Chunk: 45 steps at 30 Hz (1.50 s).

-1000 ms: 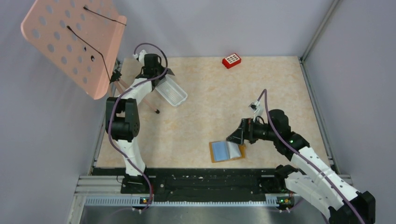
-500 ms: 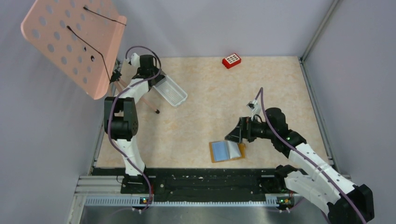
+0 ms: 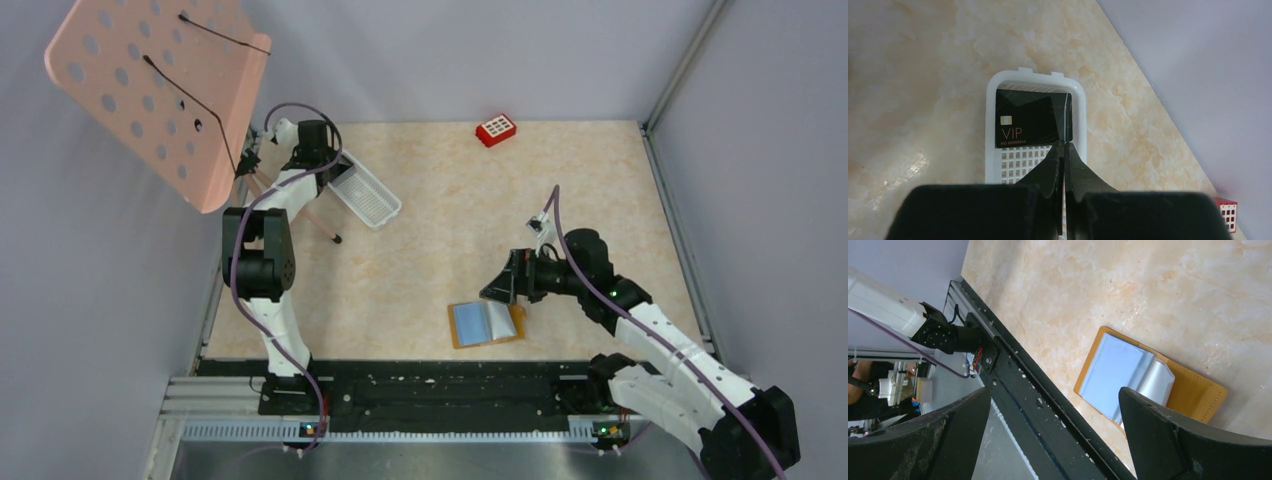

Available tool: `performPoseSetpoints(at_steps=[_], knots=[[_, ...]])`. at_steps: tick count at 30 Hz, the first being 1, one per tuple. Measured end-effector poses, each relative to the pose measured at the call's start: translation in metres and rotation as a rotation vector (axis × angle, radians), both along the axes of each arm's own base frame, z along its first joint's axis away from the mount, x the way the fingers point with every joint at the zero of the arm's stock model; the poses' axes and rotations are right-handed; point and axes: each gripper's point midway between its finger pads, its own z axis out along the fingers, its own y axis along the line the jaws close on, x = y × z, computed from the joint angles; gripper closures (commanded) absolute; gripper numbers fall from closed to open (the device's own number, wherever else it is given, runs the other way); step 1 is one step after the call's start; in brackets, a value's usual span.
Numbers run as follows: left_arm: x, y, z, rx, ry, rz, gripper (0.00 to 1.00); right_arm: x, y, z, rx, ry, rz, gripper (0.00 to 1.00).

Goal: Take the credit cards out of the card holder
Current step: Place the credit card in the storage box.

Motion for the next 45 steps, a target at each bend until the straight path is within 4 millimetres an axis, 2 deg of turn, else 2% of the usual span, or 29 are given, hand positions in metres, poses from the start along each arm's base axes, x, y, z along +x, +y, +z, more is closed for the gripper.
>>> performPoseSetpoints(at_steps=[13, 21, 26, 34, 45], knots=[[-0.004, 0.004, -0.006, 0.011, 0.027, 0.017, 1.0, 0.0, 0.0, 0.0, 0.0, 0.0, 0.0, 0.01], [-0.002, 0.005, -0.028, 0.014, 0.065, 0.017, 1.0, 0.0, 0.0, 0.0, -0.001, 0.001, 0.0, 0.01], [0.002, 0.005, -0.021, 0.018, 0.052, 0.012, 1.0, 0.0, 0.0, 0.0, -0.001, 0.001, 0.0, 0.01], [0.008, 0.005, -0.018, 0.032, 0.046, 0.004, 0.93, 0.0, 0.0, 0.0, -0.001, 0.001, 0.0, 0.01], [0.009, 0.01, -0.026, 0.041, 0.084, 0.01, 0.86, 0.0, 0.0, 0.0, -0.001, 0.001, 0.0, 0.01]])
